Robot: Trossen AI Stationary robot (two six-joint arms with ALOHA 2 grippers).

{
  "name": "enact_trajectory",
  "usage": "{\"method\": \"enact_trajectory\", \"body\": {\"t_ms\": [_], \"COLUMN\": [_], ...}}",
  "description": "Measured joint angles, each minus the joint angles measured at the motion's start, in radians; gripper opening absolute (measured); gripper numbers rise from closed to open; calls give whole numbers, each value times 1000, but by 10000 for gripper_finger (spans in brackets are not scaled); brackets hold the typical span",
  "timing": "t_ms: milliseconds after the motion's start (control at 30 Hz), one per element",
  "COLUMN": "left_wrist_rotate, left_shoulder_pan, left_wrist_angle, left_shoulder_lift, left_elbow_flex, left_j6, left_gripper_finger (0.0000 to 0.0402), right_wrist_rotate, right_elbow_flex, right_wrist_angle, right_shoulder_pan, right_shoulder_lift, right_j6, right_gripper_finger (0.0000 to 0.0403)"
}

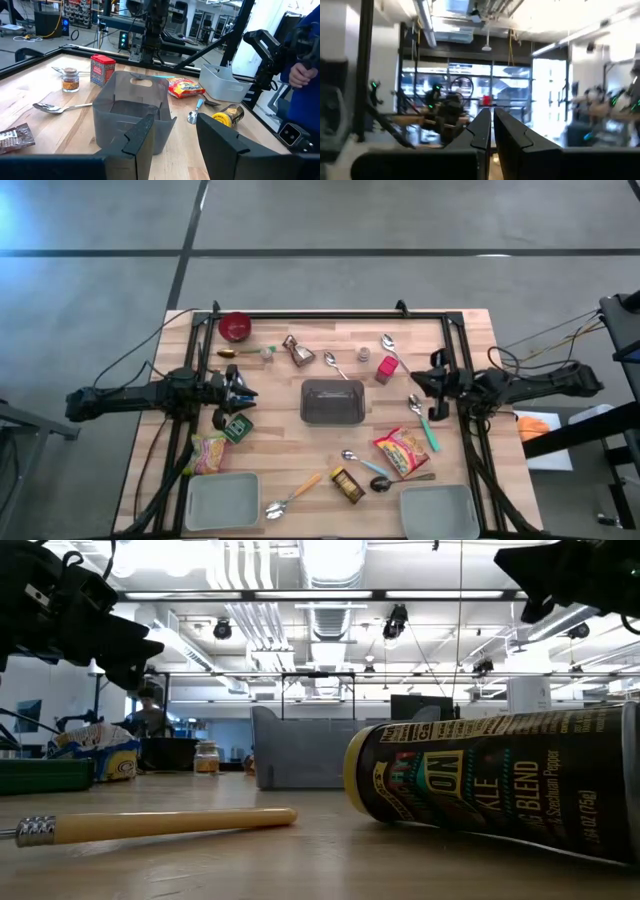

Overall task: Pick & Place Food Item
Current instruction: Put the light green spoon into the right grey bin

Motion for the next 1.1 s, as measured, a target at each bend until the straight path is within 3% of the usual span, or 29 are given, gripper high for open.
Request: {"method": "enact_trajectory", "body": {"t_ms": [133,267,433,533,733,933,1033,1100], "left_wrist_rotate": [0,0,0,0,0,0,-16,-80], "left_shoulder_pan": [0,0,0,0,0,0,0,1], "left_wrist_angle": [0,0,0,0,0,0,20,60], "left_shoulder_lift": [0,0,0,0,0,0,0,4], "left_elbow_flex": [0,0,0,0,0,0,0,2], "left_j6": [0,0,0,0,0,8,-4,-63], "left_gripper_finger": [152,152,152,152,152,152,152,152], "right_wrist_rotate": [-5,-5,13,107,308,234,119,34], "right_elbow_flex": [36,128,286,396,616,767,788,787], "right_wrist_angle": [-63,-328,-652,-816,-1191,-1493,-1547,-1554], "right_shoulder_pan": [0,0,-3,-17,-86,-195,-232,-247], "right_shoulder_lift": [30,77,167,230,344,413,425,424], "right_j6": [110,347,444,550,952,1275,1307,1261], "right_gripper_finger": [20,20,20,20,20,20,20,20]}}
